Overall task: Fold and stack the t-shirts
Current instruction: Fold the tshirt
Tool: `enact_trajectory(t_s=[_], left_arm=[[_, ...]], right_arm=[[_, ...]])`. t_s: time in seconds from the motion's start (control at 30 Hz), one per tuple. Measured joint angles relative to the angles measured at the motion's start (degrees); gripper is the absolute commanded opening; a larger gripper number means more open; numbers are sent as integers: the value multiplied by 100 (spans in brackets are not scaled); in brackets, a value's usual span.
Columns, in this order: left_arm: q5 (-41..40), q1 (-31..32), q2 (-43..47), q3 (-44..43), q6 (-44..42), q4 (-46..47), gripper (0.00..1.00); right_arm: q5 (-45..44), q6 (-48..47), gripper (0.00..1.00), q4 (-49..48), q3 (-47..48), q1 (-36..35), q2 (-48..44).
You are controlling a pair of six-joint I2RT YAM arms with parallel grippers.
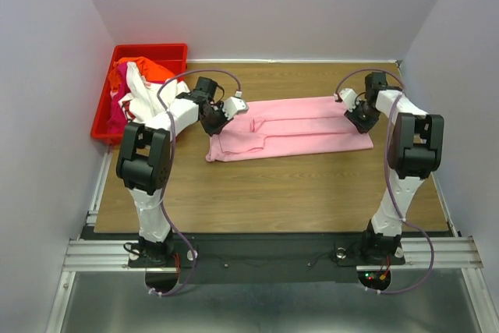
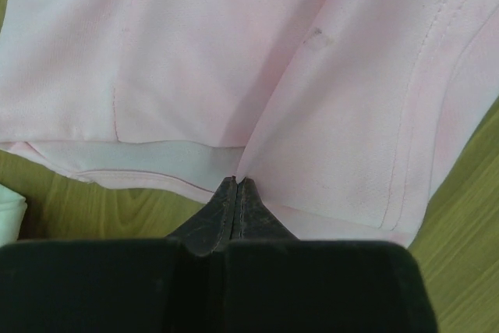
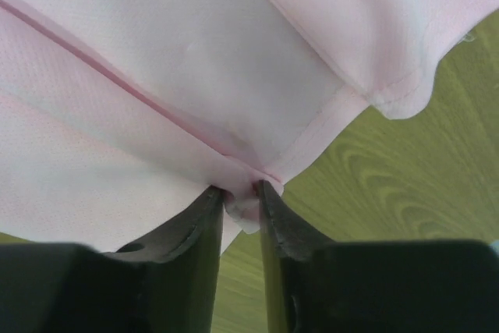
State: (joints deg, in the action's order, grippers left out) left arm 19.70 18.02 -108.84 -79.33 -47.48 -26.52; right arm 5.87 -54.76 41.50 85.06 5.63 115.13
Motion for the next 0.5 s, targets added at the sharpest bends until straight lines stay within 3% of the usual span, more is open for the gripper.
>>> enact_trajectory(t_s=[0.1,0.17,0.33,0.5], left_arm=[[-24,-39,-79,0,101,109,49],[-22,-96,-83,-2,181,142,57],[114,-372,61,-55,426,92,60],[352,-614,1034,310,629,-35,60]], right_arm=[[-9,188,50,0,190,2,116],[0,334,57,0,310,7,114],[92,697,63,-35,369,127,-66],[323,1032,62,-46,24,490,-828]])
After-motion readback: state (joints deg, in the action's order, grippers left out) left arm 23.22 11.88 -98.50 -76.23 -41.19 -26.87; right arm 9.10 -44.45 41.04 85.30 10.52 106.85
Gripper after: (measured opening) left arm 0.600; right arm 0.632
